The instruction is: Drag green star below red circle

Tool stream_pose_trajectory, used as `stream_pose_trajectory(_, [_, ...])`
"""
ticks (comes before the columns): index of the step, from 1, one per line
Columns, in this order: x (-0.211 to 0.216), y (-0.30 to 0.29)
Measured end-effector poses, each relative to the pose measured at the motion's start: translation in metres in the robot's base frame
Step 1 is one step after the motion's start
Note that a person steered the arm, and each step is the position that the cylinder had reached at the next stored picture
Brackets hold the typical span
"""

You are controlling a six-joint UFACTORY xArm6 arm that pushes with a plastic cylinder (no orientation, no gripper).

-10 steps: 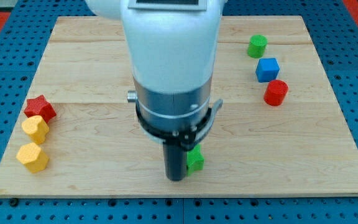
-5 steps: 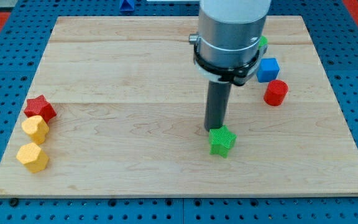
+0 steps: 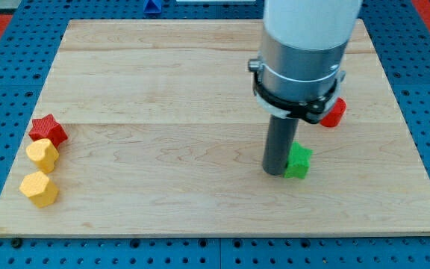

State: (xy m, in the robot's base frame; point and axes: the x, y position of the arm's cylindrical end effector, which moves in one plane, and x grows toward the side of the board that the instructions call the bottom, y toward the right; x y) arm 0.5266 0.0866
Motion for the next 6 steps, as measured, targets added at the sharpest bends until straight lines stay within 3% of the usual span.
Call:
stream_pose_trajectory(3, [-0.022,0.047])
stream_pose_trajectory(5, [0.029,0.047])
stream_pose_trajectory(6, [0.026,0.080])
